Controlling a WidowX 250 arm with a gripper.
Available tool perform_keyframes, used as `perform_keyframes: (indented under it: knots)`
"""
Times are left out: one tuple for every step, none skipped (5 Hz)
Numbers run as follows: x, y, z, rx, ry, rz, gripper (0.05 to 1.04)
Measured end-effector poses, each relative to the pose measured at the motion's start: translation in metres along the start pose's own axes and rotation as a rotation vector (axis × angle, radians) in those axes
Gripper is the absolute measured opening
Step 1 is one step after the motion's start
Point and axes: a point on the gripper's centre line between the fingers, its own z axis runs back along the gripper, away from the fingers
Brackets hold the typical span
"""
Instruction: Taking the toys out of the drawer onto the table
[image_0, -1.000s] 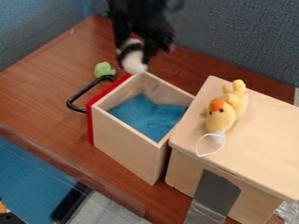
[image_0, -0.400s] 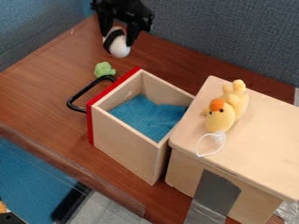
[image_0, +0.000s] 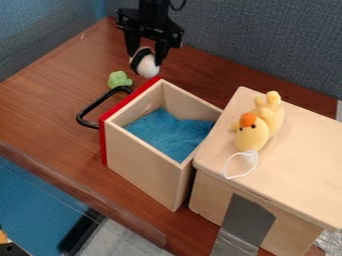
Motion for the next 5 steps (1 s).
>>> perform_keyframes:
  knots:
    - [0.000,-0.003,-0.003,-0.015,0.010,0.011,0.745]
    - [-0.001,0.003,-0.004,-0.016,0.017,0.036,0.991]
    - [-0.002,0.006,-0.003,-0.020,0.027,0.050,1.005]
    - [-0.003,0.005,0.004,-0.025,0.027,0.059,1.000]
    - [-0.004,0.003,0.020,-0.046,0.017,0.058,1.000]
